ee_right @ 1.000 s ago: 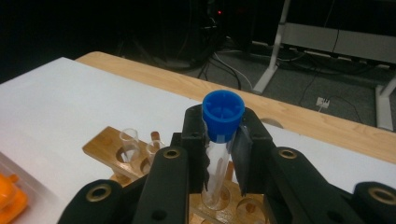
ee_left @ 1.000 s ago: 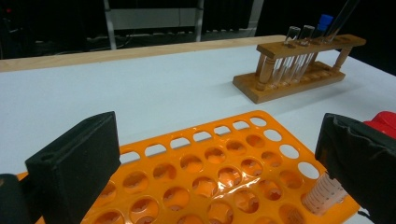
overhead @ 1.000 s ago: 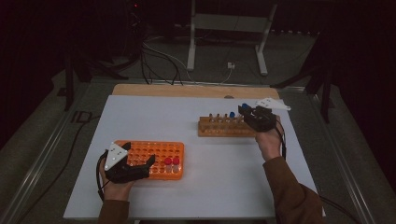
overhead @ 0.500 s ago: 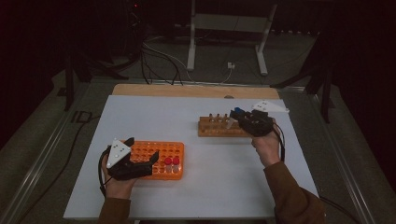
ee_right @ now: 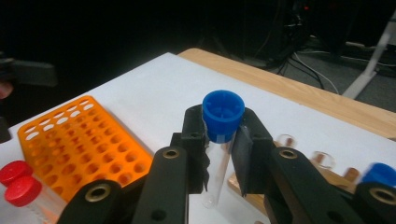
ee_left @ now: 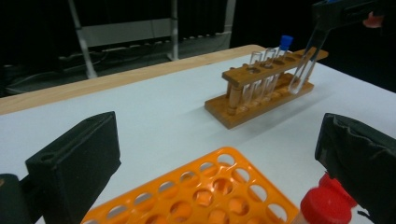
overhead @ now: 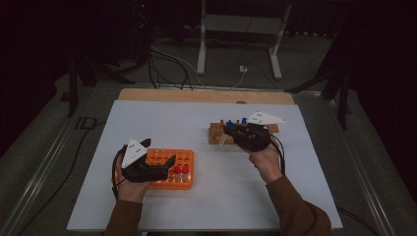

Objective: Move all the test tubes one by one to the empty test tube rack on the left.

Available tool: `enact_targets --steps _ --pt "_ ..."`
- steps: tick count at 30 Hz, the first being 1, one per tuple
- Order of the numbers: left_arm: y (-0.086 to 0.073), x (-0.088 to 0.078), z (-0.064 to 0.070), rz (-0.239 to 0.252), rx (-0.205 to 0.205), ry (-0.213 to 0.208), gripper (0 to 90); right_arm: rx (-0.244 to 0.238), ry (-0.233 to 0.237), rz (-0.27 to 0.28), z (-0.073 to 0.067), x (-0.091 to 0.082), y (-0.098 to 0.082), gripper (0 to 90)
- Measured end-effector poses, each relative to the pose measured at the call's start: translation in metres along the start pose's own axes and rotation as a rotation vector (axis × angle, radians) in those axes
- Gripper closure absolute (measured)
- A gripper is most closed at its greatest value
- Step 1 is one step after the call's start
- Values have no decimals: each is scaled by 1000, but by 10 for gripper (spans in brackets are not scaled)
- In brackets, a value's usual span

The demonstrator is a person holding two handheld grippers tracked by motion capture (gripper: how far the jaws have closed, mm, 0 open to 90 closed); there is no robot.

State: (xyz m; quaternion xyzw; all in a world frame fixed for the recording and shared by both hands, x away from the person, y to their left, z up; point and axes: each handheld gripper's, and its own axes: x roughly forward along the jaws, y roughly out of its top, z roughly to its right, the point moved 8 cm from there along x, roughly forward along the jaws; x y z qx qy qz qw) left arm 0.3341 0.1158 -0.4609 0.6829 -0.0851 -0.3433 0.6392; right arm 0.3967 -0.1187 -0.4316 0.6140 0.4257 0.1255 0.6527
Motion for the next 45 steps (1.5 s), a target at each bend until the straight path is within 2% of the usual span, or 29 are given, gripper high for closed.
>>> enact_targets --steps 4,14,19,24,28,32,37,41,42,45 --pt "4 8 5 -5 3 -26 8 -13 23 -11 -11 7 1 760" --pt "8 24 22 -14 32 -100 106 -48 115 -42 -52 28 2 760" --pt "8 28 26 -18 58 -101 169 -44 151 -41 -66 34 4 760" --pt "8 32 29 -32 69 -109 309 -56 181 -40 -79 39 9 759" --pt "9 32 34 -30 86 -138 442 -72 198 -47 -90 44 9 759" --pt "9 32 37 -39 98 -157 577 -81 206 -54 -96 48 7 759" --pt "7 33 38 -57 93 -188 749 -80 217 -58 -99 50 5 759" --pt "7 33 39 -57 106 -186 768 -81 221 -58 -99 50 4 755" --pt "7 33 39 -56 108 -179 769 -77 224 -55 -99 49 5 738" --pt "7 33 35 -54 102 -161 769 -68 247 -43 -98 47 6 578"
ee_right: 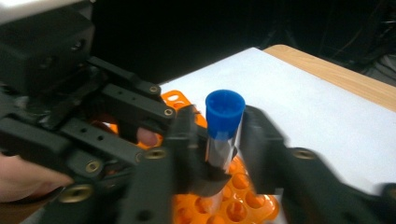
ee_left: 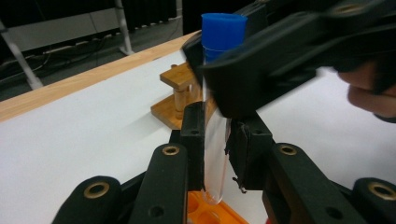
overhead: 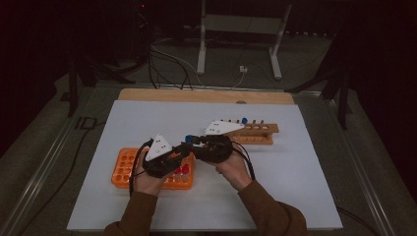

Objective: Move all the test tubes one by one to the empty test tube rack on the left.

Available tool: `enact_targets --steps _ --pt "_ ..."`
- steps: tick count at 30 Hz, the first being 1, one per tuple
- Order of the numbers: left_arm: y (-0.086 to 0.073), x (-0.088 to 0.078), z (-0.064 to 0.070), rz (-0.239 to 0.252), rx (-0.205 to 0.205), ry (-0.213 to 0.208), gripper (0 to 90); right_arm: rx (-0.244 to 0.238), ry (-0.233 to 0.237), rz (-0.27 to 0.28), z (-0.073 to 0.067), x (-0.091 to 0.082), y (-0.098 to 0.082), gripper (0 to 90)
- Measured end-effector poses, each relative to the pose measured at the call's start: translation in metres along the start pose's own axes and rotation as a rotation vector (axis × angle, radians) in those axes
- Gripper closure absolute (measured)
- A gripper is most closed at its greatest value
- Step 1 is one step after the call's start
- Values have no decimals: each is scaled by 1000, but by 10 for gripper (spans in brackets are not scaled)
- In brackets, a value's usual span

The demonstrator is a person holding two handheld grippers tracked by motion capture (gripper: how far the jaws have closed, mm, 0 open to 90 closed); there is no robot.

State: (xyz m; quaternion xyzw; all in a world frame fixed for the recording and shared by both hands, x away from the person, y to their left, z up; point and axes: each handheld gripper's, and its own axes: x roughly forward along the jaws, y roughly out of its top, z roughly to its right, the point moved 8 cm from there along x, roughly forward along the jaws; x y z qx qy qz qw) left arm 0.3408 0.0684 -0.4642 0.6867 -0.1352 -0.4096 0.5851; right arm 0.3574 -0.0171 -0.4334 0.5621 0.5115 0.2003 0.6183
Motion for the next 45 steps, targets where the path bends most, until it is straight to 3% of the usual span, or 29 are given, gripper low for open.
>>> enact_targets --steps 3,6,13,26,31,36,45 --pt "-1 -2 -4 4 -15 14 770 15 -9 24 6 -6 2 410" --pt "-4 -4 -7 2 -29 26 770 43 -52 12 16 -9 1 245" --pt "-11 -15 -12 12 -60 33 770 67 -125 -13 36 -18 -13 56" --pt "-29 -35 -17 5 -103 44 769 129 -201 10 65 -48 -34 0" --pt "-35 -40 -15 -1 -108 41 769 126 -225 14 73 -61 -40 0" --pt "-45 -42 -15 -23 -111 45 769 108 -279 18 81 -76 -48 0" --pt "-54 -44 -5 -29 -138 13 769 104 -322 25 88 -96 -58 0"
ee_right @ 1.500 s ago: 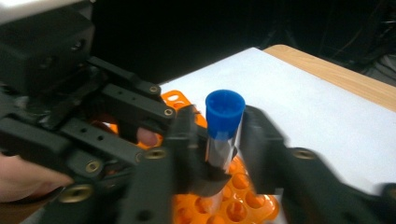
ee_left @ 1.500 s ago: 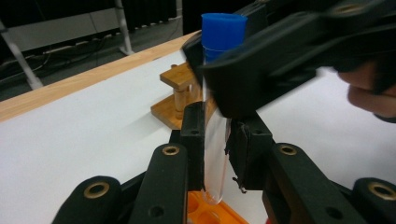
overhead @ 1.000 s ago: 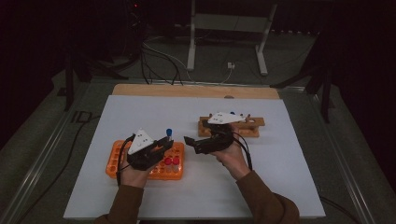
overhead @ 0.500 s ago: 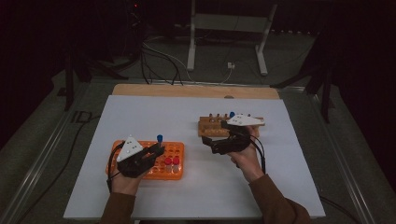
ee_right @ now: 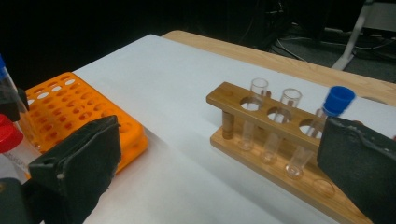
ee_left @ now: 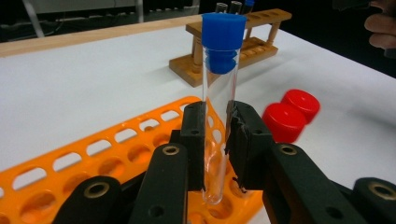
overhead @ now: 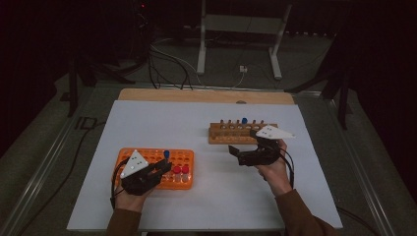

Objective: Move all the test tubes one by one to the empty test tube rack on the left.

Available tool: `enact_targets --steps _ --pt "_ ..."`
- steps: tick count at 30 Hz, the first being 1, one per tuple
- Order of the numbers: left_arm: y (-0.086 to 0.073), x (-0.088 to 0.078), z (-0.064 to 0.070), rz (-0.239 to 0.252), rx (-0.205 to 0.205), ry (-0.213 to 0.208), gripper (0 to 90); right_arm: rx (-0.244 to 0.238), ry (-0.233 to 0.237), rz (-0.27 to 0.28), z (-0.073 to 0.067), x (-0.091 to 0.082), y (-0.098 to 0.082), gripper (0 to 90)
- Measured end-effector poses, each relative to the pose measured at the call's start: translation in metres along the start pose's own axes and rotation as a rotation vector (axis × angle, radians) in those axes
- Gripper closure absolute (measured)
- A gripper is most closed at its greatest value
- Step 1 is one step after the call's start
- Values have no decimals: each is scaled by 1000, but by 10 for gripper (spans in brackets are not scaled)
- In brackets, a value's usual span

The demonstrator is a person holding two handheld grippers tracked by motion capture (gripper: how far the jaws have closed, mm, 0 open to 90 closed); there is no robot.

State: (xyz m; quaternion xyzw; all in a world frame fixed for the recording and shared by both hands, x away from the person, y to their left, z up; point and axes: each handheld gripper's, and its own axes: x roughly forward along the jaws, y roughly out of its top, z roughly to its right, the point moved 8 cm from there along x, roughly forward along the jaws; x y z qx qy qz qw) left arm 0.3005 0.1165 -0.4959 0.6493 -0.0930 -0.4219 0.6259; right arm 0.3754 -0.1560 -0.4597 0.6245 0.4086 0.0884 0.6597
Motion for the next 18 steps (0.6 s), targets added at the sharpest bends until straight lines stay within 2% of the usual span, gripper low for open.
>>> enact_targets --steps 9,14,18 --pt "-19 1 3 -85 29 0 769 3 -10 6 4 -6 -4 0" --pt "-27 6 5 -142 67 4 769 -5 -8 10 3 -6 -4 0" --pt "-28 7 7 -156 93 10 771 -1 -9 7 4 -5 -5 0"
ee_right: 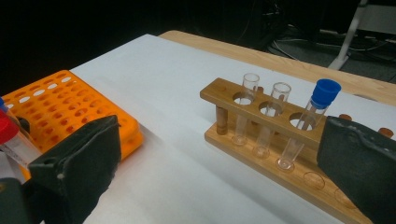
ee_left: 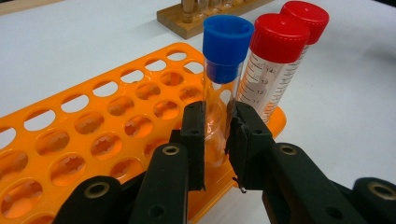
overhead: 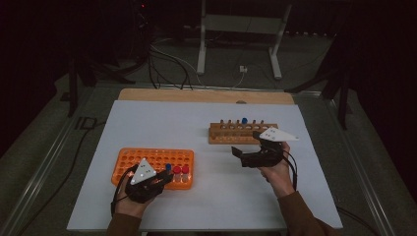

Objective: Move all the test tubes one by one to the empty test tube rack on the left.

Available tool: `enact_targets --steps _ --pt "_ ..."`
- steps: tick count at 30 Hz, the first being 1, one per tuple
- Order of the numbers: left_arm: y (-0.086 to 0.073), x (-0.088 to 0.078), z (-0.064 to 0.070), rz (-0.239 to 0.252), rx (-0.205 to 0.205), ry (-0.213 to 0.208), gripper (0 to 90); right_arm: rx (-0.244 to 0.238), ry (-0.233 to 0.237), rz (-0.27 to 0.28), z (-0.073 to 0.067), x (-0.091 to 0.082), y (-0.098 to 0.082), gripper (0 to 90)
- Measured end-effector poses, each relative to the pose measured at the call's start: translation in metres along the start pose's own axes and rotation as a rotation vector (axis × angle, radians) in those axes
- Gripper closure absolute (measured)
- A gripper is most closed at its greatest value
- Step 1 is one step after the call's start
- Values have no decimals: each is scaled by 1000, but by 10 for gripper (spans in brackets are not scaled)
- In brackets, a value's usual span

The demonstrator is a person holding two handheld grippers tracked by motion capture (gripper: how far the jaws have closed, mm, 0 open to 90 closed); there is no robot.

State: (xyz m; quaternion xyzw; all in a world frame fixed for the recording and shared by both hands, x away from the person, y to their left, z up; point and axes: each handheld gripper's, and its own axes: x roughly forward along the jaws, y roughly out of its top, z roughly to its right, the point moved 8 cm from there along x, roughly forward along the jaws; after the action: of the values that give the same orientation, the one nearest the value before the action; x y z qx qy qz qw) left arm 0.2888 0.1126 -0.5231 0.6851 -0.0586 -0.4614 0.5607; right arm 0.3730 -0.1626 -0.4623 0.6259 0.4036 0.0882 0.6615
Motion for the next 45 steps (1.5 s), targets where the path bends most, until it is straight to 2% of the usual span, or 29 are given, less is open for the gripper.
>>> enact_targets --steps 3,7,11,16,17,19,26,30,34,42,45 --pt "-1 0 1 -11 18 3 771 -6 -5 -2 1 0 0 0" --pt "-4 1 0 -26 23 4 772 -11 -7 0 1 0 1 0" --pt "-9 4 1 -65 36 12 771 -13 -14 1 3 1 1 0" --pt "-9 5 2 -61 31 4 759 -20 -21 -2 5 1 3 0" --pt "-9 5 2 -55 25 2 749 -20 -24 -2 6 1 4 0" --pt "-9 5 1 -55 28 8 658 -20 -26 2 7 0 5 0" --pt "0 -7 0 33 4 -27 499 -23 -39 8 13 0 10 0" --pt "3 -14 -5 78 -12 -31 411 -22 -49 4 17 1 12 0" --pt "5 -20 -13 110 -38 7 322 -15 -60 3 22 4 14 0" --pt "9 -27 -31 142 -88 135 17 -4 -78 -10 31 11 17 10" --pt "11 -31 -38 167 -111 182 5 5 -73 -7 36 14 20 11"
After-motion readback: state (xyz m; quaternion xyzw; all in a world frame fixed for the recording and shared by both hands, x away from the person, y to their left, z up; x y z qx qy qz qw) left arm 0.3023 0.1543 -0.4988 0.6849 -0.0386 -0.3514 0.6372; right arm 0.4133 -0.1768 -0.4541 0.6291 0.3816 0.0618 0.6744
